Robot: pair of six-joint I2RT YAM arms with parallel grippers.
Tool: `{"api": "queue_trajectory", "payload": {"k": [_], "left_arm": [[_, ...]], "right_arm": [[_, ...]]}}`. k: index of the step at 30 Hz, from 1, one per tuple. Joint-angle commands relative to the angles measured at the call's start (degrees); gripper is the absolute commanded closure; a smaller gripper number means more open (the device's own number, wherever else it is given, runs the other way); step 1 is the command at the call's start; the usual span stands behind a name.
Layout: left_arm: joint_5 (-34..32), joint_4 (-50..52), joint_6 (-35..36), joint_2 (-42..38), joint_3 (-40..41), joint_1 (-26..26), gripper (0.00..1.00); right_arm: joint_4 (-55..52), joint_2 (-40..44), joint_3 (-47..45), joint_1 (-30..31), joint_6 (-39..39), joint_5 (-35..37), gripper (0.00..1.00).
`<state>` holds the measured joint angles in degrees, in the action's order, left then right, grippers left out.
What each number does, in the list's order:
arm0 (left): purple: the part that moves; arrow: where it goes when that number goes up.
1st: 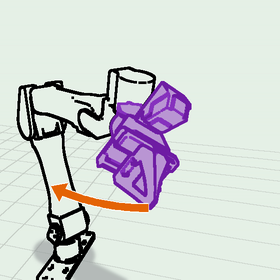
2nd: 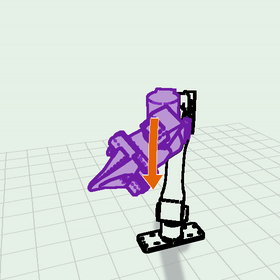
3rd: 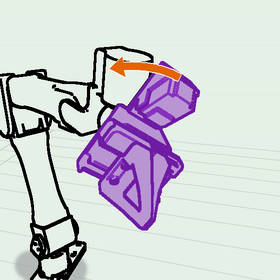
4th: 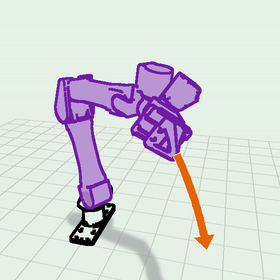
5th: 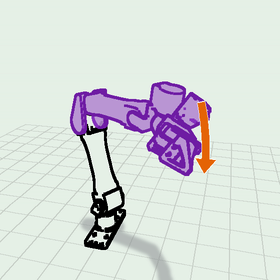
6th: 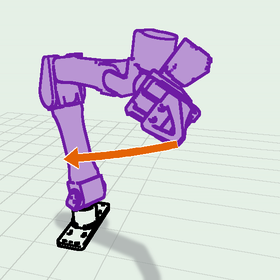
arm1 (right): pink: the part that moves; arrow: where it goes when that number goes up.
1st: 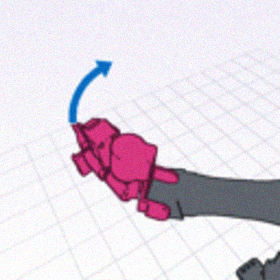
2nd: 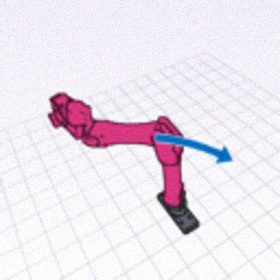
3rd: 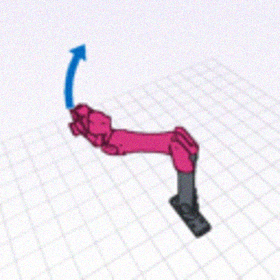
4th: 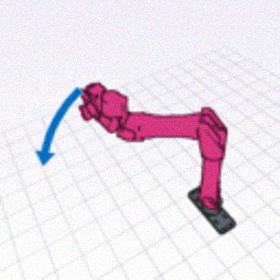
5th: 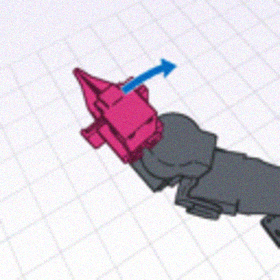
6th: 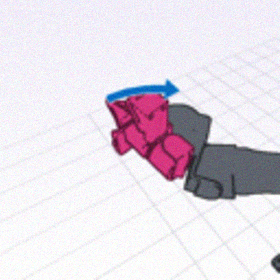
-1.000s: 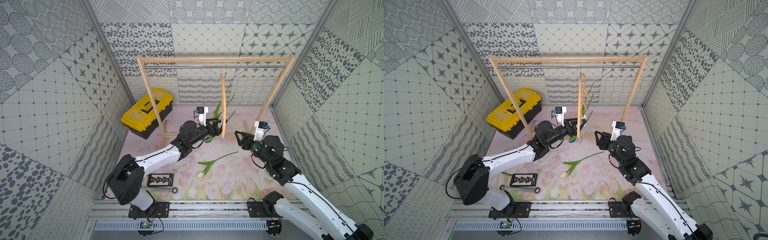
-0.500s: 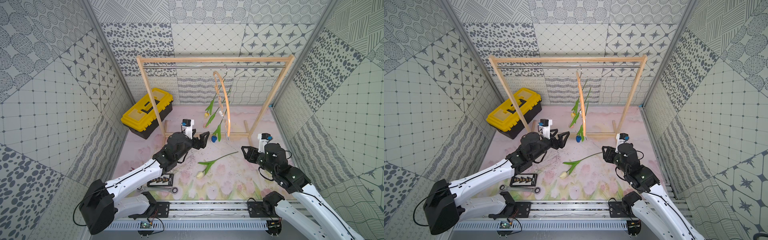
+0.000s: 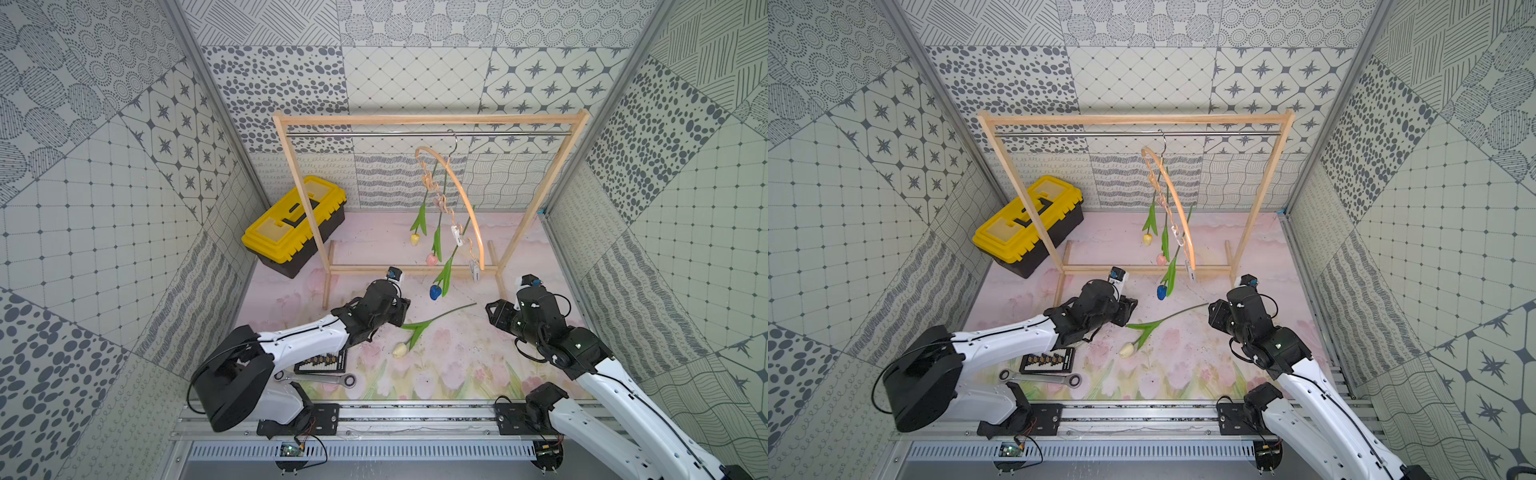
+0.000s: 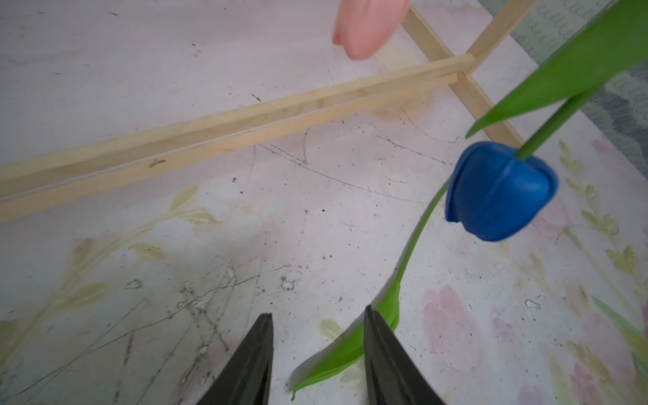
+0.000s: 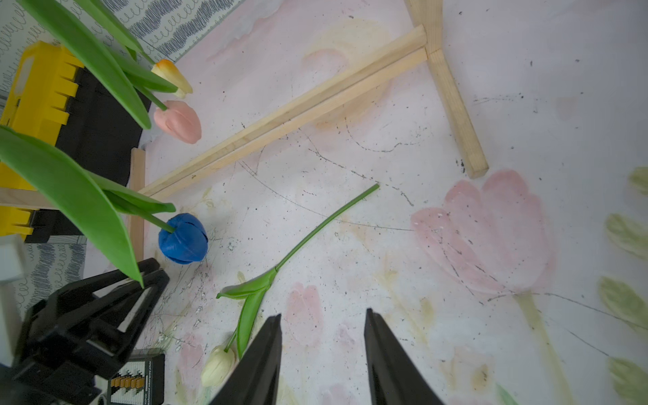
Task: Dry the flowers on a clothes hanger
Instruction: Pick up the flower at the center of the board.
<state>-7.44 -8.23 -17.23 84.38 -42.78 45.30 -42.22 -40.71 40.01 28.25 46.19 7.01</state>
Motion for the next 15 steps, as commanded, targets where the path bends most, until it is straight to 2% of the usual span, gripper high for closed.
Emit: {"api": "queue_trajectory", "payload": {"k": [1,6,15], "left_arm": [[8.61,-1.74,9.5,10.0,-5.75,3.07,0.48],[15.83,-3.06,11.55,14.84,-9.25,4.2,0.36],[12.28,-1.65,17.37,24.77,-16.62,5.39,0.44]], "right_arm": [[-0.6,0.6,0.96,-0.12,2.72,-0.23,0.56],[-0.96,0.76,0.05,-0.13,3.66,-0.37,0.56],[-0.83,1.03,0.46,-0.13,3.73,-0.93,0.6]]}}
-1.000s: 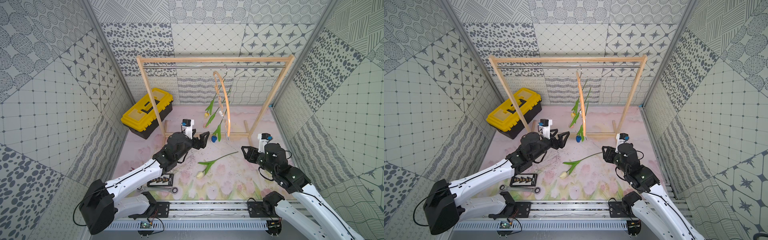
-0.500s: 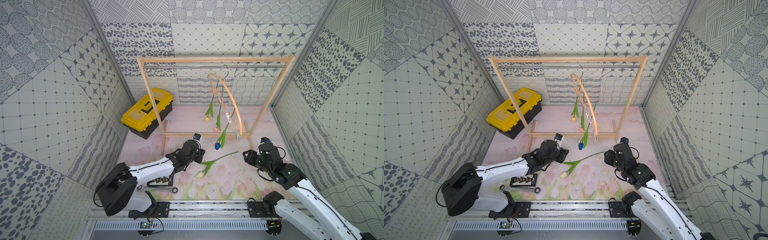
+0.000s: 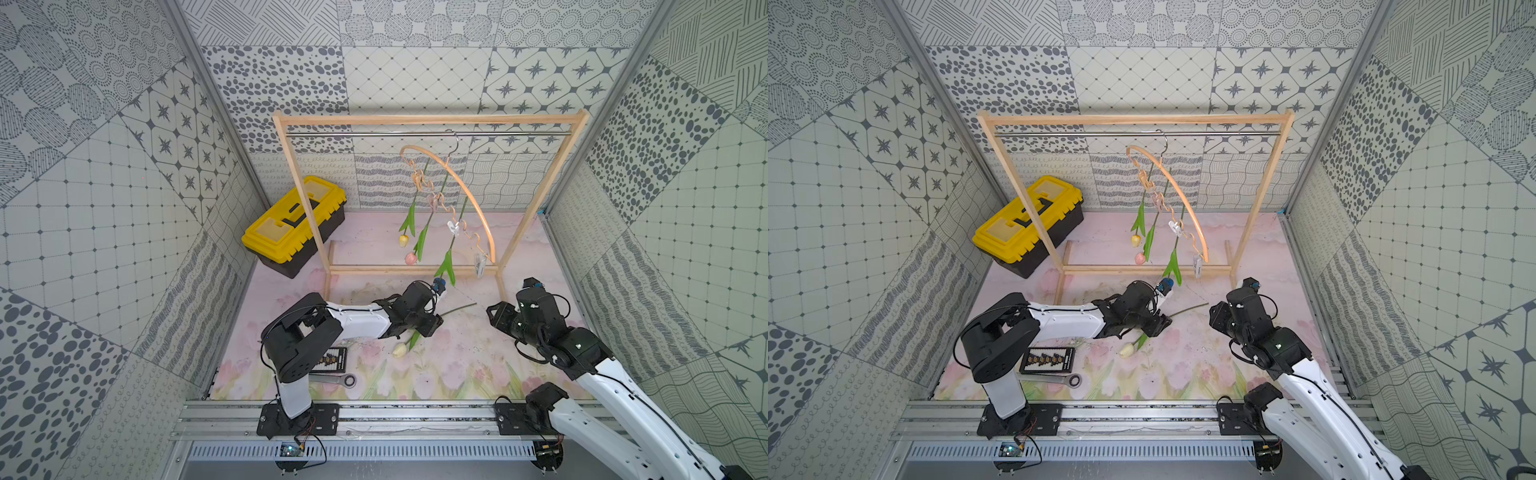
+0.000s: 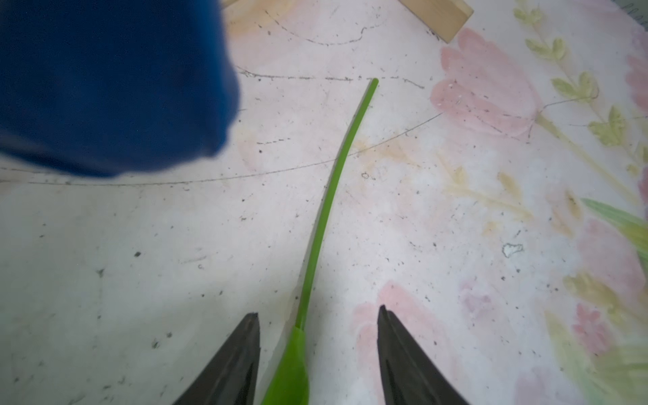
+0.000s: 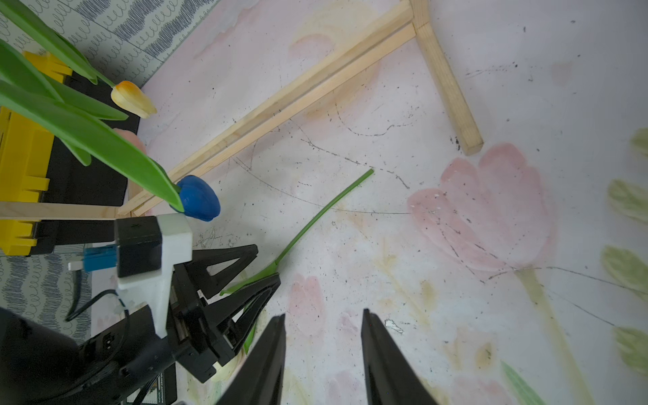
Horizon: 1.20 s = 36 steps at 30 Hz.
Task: Dry the flowers on a clothes hanger
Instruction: Pick up the flower at the center of the board.
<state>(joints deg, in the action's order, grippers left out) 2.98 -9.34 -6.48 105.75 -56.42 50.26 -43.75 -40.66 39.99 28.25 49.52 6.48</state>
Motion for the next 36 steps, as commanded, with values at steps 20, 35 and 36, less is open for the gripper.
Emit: {"api": "queue_trajectory", "payload": {"k": [20,35,36], "left_arm": [[1.91,14.6,14.17,6.07,-6.88,0.11,0.7],[7.56,14.59,9.48,5.07,-5.41,-1.64,1.0],[8.01,14.07,8.56,4.42,-4.96,-1.58,1.0]], "right_arm": [[0.52,1.99,0.74,-0.27,0.93,-1.38,0.75],[1.94,2.64,-1.03,-0.22,2.25,-2.93,0.82],[2.45,2.7,-1.59,-0.27,2.4,-3.35,0.82]]}}
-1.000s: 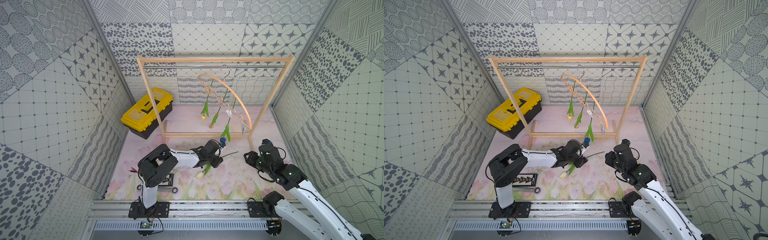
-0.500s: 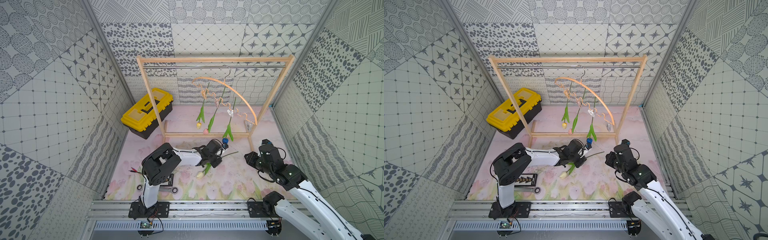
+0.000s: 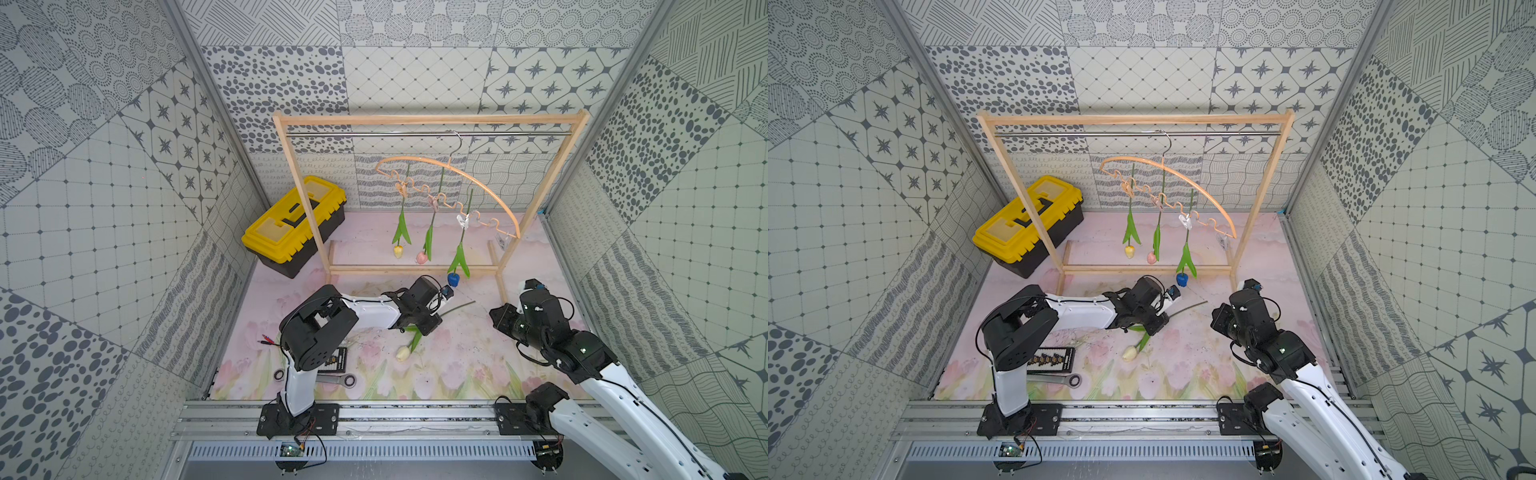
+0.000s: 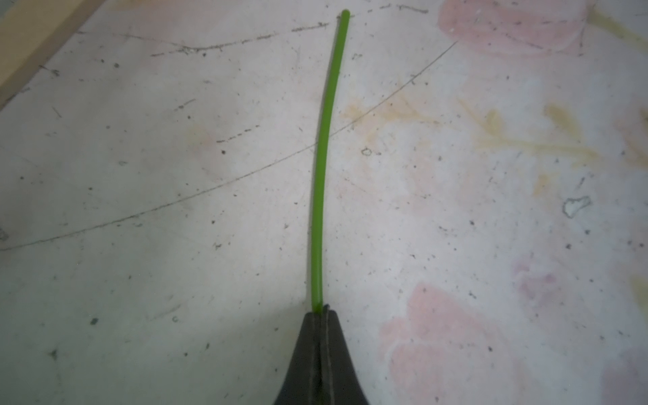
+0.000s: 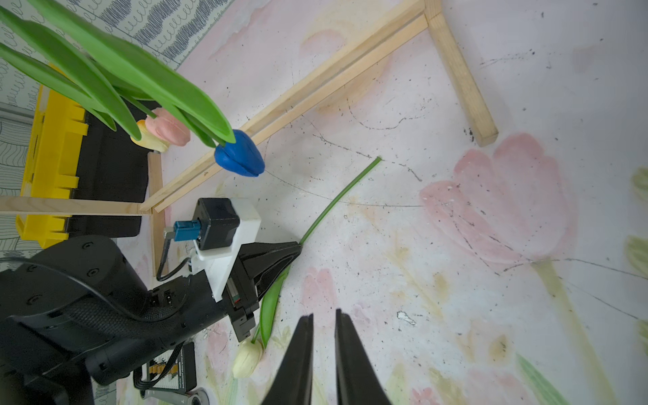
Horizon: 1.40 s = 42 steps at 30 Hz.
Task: Dry the flowers on a clothes hanger
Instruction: Pick up the flower at the center of the board.
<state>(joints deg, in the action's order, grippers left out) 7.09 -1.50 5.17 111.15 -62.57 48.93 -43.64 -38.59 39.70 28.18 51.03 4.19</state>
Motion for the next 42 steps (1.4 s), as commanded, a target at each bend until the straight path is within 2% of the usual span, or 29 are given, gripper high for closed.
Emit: {"api": "queue_trajectory", "payload": {"k": [1,6,9,15,20,28,36,40,42], "left_arm": [[4.17,5.23,-4.36,-1.85,1.79,-0.31,1.0],[5.73,-3.09,-16.89,-7.68,5.65,-0.67,1.0],[7.41,-8.54,-25.08,-11.4,7.85,-0.76,1.0],[13.05,-19.48,-39.98,-15.27,10.62,-0.51,1.0],[14.97,-31.33,-51.69,-17.05,14.33,0.54,1.0],[14.11,-37.68,-57.22,-19.3,18.45,3.13,1.0],[13.9,-38.93,-57.47,-21.29,19.85,3.94,1.0],[14.06,-40.19,-57.46,-21.49,20.03,4.06,1.0],[13.57,-40.32,-57.14,-21.59,20.11,4.01,1.0]], "right_arm": [[3.13,0.64,-1.87,-0.2,1.15,-1.78,0.82],[10.44,1.25,-6.66,0.82,4.11,-5.97,0.82],[15.38,2.01,-9.78,2.57,6.22,-6.62,0.78],[25.95,3.65,-13.92,5.74,7.97,-7.02,0.64],[31.48,0.26,-13.96,7.98,6.65,-8.17,0.59],[36.63,-3.32,-15.45,9.94,9.01,-7.21,0.64],[37.99,-5.2,-15.8,12.33,9.92,-4.45,0.66],[38.59,-6.11,-15.26,12.29,10.14,-5.05,0.77],[38.96,-6.33,-15.27,12.29,10.36,-5.62,0.8]]}}
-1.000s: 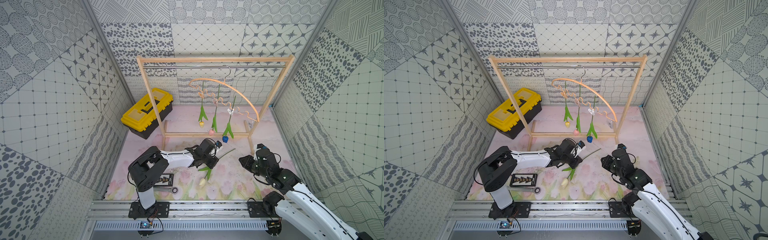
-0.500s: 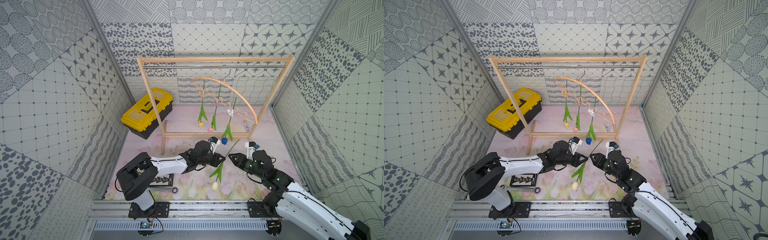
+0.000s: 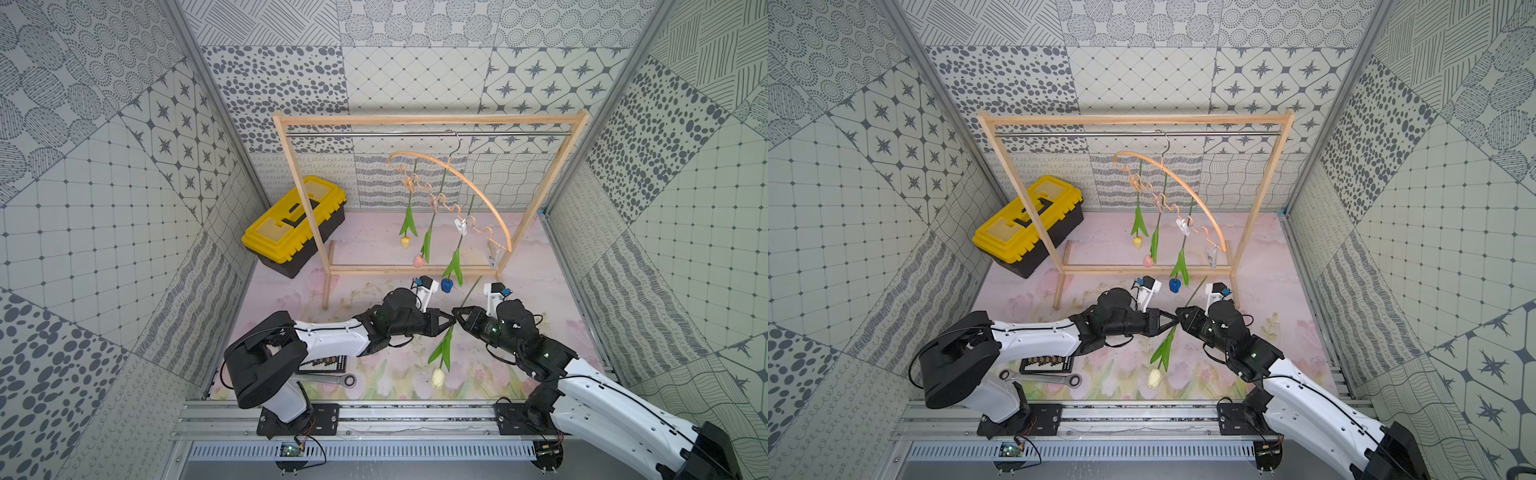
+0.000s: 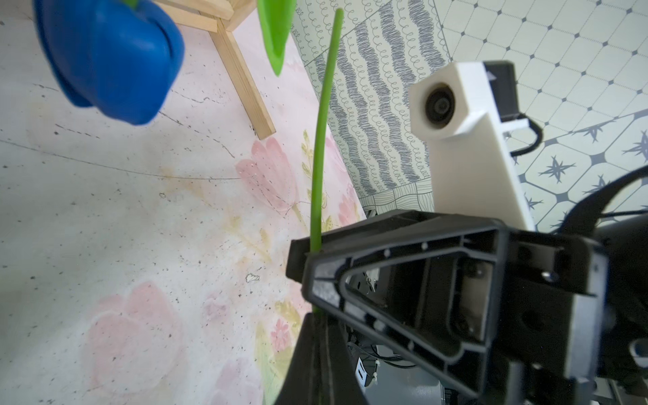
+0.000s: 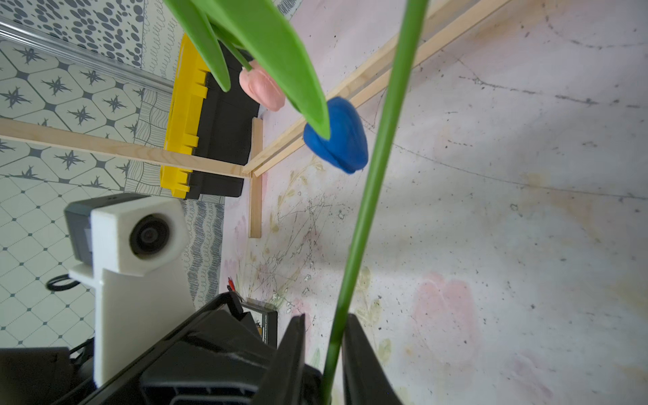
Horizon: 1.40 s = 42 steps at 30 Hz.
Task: Dry the flowers on a clothes hanger
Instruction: Pick up the flower at the center of the board, then open the clamp at the hanger.
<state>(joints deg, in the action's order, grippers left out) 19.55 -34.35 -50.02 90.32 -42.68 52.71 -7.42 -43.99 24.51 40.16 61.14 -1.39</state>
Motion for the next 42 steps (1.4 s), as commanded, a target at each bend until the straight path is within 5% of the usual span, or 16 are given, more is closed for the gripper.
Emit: {"api": "queue_trajectory", "payload": {"k": [1,8,11,14,16,21,26,30,42], "left_arm": [[1.1,-7.76,-1.64,-0.81,0.14,0.28,1.0],[1.43,-9.61,-1.42,-0.06,0.05,0.3,1.0],[1.71,-10.84,-1.47,0.27,0.14,0.33,1.0],[1.75,-10.43,0.54,-0.42,0.14,0.32,0.64],[0.21,-6.88,4.7,-2.96,-0.01,0.06,0.49],[-0.76,5.08,15.96,-8.31,-4.33,-2.7,0.3],[6.63,10.52,22.54,-7.16,-12.61,-6.45,0.17],[10.29,13.08,28.01,-4.09,-19.7,-6.48,0.15],[7.96,16.63,33.24,0.0,-29.63,-5.05,0.23]], "right_arm": [[2.89,-0.92,-0.09,0.31,0.44,-0.24,0.8],[2.02,0.39,-0.7,0.38,0.82,-0.15,1.0],[2.06,0.95,-1.37,0.37,0.98,0.18,1.0],[0.77,2.09,-1.59,0.12,0.43,0.66,1.0],[-2.42,4.29,-1.35,-0.35,-0.61,1.48,1.0],[-15.69,12.24,0.04,-3.31,-4.0,4.17,1.0],[-24.38,18.98,2.23,-7.99,-7.48,3.86,1.0],[-26.5,19.17,5.93,-9.14,-10.94,3.37,1.0],[-24.19,17.35,11.94,-9.14,-17.97,-0.28,1.0]]}}
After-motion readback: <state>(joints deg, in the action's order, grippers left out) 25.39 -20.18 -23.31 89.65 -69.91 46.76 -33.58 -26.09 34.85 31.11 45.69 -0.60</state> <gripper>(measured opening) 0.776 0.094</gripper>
